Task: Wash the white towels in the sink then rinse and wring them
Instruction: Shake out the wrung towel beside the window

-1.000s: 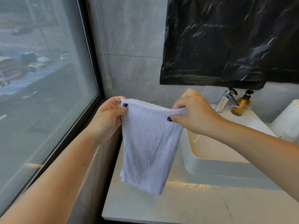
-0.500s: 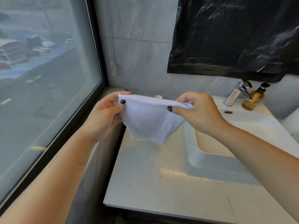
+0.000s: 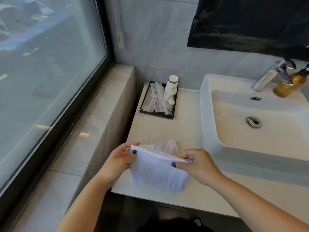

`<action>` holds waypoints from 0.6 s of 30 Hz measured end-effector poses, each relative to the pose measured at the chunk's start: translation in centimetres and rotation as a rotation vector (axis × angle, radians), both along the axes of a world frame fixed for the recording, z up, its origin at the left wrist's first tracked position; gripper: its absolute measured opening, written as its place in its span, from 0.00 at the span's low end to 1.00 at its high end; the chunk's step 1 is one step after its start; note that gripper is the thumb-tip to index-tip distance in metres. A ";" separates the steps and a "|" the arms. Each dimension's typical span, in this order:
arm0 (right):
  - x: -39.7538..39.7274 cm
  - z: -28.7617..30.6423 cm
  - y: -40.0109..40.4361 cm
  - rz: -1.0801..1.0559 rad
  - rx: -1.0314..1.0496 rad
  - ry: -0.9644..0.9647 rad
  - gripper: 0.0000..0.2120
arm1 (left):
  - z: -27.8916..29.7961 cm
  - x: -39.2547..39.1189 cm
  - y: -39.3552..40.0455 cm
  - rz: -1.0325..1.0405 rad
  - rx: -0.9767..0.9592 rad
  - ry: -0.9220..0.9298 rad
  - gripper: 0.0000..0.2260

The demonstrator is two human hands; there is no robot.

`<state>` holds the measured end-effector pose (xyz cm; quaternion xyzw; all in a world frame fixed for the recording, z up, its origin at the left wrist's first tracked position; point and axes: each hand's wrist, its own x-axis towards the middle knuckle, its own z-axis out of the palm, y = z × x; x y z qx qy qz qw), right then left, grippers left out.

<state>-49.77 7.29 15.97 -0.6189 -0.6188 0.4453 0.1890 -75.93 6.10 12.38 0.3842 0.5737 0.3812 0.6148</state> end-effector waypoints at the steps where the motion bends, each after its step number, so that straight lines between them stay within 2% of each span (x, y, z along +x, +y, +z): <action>1: -0.2 -0.4 1.3 -0.031 0.025 -0.010 0.13 | -0.3 0.2 1.0 0.018 -0.003 0.043 0.13; 4: -0.9 -1.4 4.8 -0.231 0.108 0.007 0.06 | -2.3 0.7 3.9 0.146 -0.030 0.217 0.18; 7: -0.8 -3.7 6.2 -0.385 0.035 -0.065 0.13 | -4.1 1.7 3.8 0.249 -0.082 0.419 0.21; 10: -0.9 -7.1 4.9 -0.310 -0.140 -0.204 0.17 | -6.1 3.3 1.1 0.167 -0.161 0.619 0.26; 12: -1.2 -9.3 3.4 -0.278 -0.311 -0.190 0.17 | -7.2 4.5 -0.6 0.104 -0.290 0.739 0.29; 14: -1.6 -10.9 2.3 -0.322 -0.389 -0.132 0.16 | -8.0 5.1 -1.3 0.126 -0.377 0.725 0.29; 17: -1.7 -12.1 2.0 -0.445 -0.422 -0.068 0.17 | -8.6 5.1 -0.2 0.188 -0.392 0.521 0.15; 18: -1.8 -12.2 1.9 -0.472 -0.444 -0.037 0.16 | -8.7 5.0 0.2 0.173 -0.393 0.483 0.15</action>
